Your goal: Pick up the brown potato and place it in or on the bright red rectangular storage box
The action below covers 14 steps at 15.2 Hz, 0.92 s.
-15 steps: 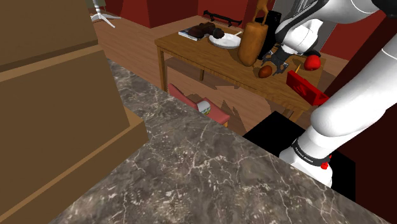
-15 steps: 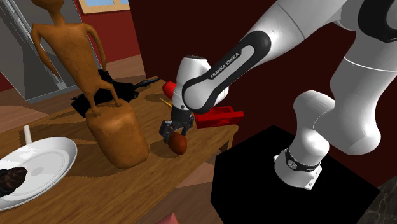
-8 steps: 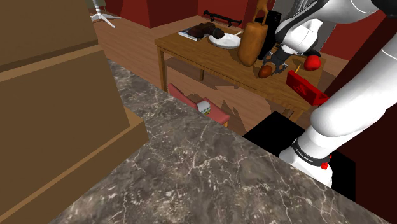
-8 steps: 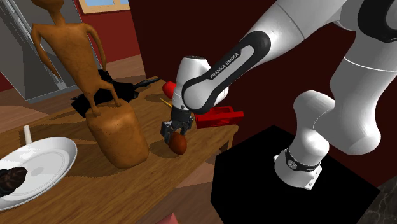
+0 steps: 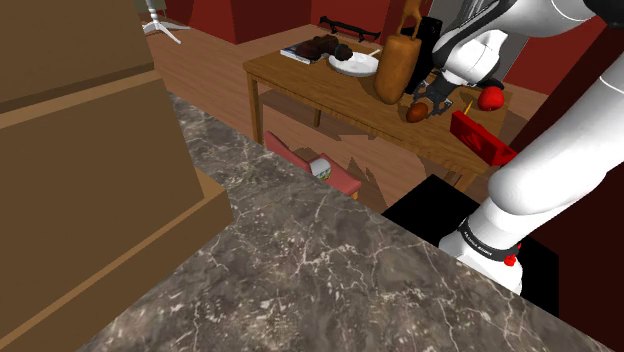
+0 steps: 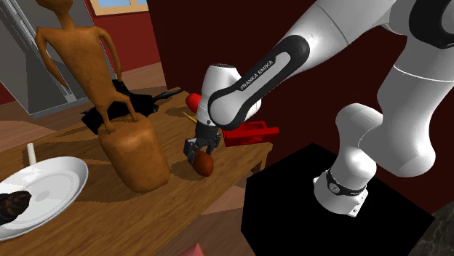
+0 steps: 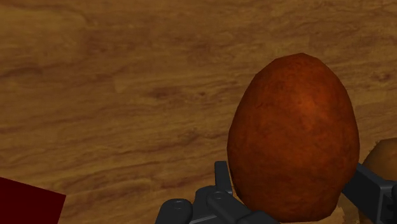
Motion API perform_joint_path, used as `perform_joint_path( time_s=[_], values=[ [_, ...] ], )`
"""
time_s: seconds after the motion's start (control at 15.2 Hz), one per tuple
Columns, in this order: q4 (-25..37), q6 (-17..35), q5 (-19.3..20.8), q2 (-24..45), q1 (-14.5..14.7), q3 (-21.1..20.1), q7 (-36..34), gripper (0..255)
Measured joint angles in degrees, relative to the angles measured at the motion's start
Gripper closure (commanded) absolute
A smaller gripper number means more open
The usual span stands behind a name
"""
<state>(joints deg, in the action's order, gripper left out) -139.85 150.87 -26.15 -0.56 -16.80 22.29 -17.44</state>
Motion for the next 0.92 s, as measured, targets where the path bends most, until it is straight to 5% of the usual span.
perform_joint_path(
  time_s=[0.92],
  values=[
    [2.8, -8.8, 9.9, -7.6, -1.5, -0.4, -8.6, 255]
  ],
)
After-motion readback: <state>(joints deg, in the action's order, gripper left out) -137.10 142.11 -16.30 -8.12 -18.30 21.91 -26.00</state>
